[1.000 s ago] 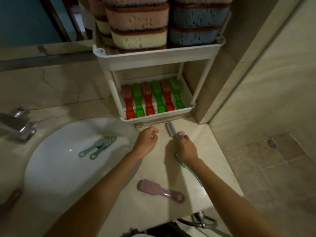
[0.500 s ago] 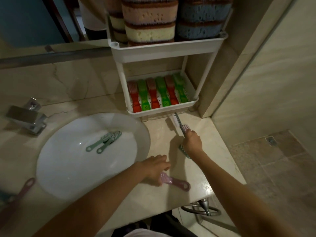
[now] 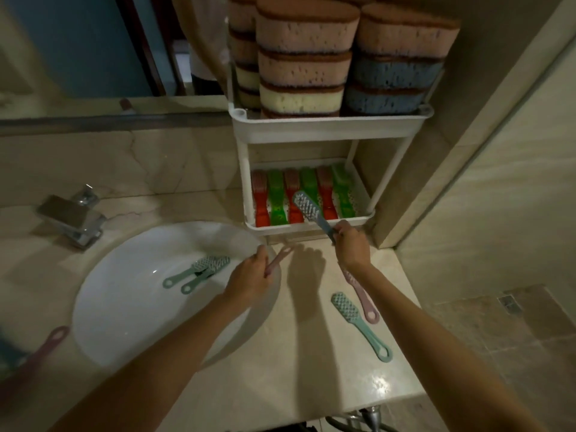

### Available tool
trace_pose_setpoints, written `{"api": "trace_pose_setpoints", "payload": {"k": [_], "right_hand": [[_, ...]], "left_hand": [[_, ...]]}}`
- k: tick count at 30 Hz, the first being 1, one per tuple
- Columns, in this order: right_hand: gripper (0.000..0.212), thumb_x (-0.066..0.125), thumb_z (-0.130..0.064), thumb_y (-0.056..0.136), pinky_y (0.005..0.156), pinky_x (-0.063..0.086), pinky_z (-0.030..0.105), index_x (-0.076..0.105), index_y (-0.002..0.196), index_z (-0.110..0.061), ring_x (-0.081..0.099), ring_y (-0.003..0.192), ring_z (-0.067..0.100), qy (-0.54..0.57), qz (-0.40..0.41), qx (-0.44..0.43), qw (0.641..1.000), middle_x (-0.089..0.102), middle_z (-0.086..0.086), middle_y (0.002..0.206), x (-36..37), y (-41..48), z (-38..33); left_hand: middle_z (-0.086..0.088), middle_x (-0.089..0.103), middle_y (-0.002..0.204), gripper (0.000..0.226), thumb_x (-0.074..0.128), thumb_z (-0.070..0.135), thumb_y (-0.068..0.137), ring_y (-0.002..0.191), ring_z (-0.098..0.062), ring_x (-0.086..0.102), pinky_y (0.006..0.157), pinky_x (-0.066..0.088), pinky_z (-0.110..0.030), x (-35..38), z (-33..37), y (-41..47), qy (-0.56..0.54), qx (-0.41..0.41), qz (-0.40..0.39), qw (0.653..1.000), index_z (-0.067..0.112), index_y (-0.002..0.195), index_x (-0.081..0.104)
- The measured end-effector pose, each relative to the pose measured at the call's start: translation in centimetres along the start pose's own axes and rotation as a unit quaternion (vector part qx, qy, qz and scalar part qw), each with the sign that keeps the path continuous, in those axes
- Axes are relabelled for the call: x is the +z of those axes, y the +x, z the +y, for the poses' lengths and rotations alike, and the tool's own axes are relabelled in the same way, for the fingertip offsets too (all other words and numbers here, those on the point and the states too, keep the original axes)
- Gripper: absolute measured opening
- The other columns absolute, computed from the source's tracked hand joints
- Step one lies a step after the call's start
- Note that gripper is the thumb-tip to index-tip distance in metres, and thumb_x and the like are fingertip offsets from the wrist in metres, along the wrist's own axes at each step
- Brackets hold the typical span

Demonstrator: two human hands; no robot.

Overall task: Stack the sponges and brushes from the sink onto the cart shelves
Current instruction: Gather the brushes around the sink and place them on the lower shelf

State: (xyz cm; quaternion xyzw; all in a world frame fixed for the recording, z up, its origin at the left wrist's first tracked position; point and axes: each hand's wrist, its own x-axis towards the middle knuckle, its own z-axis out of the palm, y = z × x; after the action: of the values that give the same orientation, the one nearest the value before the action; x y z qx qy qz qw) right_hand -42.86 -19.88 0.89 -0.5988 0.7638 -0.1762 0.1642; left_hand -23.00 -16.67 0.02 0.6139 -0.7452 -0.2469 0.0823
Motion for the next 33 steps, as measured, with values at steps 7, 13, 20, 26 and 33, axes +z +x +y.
{"api": "trace_pose_setpoints", "payload": {"k": [7,13,20,26,33], "right_hand": [[0.031,0.042,-0.007,0.094,0.094,0.044,0.04,0.058,0.12,-0.009,0.059,0.108,0.036,-0.121,-0.07,-0.122,0.983,0.065,0.02,0.115,0.8,6.9,-3.7],[0.034,0.041,-0.016,0.095,0.1,0.038,0.038,0.055,0.125,-0.019,0.051,0.118,0.034,-0.221,-0.142,-0.169,0.95,0.06,0.014,0.124,1.7,9.6,-4.0],[0.027,0.049,-0.006,0.092,0.091,0.044,0.029,0.069,0.111,-0.011,0.061,0.107,0.027,-0.05,-0.198,-0.211,0.956,0.068,0.011,0.117,3.2,9.3,-3.4],[0.026,0.047,0.006,0.087,0.081,0.046,0.029,0.071,0.086,-0.003,0.063,0.093,0.028,0.205,-0.131,-0.113,0.963,0.07,0.015,0.097,1.1,8.6,-3.2],[0.017,0.047,-0.005,0.094,0.059,0.045,0.019,0.064,0.092,-0.001,0.054,0.066,0.014,0.388,-0.186,-0.023,0.902,0.061,0.007,0.081,-3.0,7.7,-2.9]], "left_hand": [[-0.018,0.064,0.098,0.025,0.056,0.01,0.087,0.091,-0.034,0.063,0.068,0.046,-0.035,-2.5,0.0,1.8,-0.052,-0.07,0.091,0.992,0.004,0.108,0.043],[-0.013,0.059,0.087,0.019,0.053,0.009,0.087,0.077,-0.028,0.058,0.06,0.039,-0.029,-2.7,-0.1,2.4,-0.072,-0.097,0.096,0.988,0.009,0.098,0.037],[-0.006,0.05,0.09,0.031,0.055,0.014,0.086,0.07,-0.021,0.052,0.05,0.037,-0.025,-2.3,0.0,3.3,-0.101,-0.085,0.043,0.99,0.019,0.096,0.025],[-0.015,0.051,0.107,0.024,0.052,0.005,0.087,0.087,-0.022,0.053,0.063,0.041,-0.025,-2.8,1.0,4.8,-0.085,-0.042,0.007,0.996,0.013,0.1,0.033],[-0.017,0.054,0.116,0.033,0.057,0.012,0.088,0.102,-0.031,0.057,0.078,0.045,-0.035,-3.4,4.5,7.9,0.0,0.033,0.047,0.998,0.003,0.116,0.041]]}}
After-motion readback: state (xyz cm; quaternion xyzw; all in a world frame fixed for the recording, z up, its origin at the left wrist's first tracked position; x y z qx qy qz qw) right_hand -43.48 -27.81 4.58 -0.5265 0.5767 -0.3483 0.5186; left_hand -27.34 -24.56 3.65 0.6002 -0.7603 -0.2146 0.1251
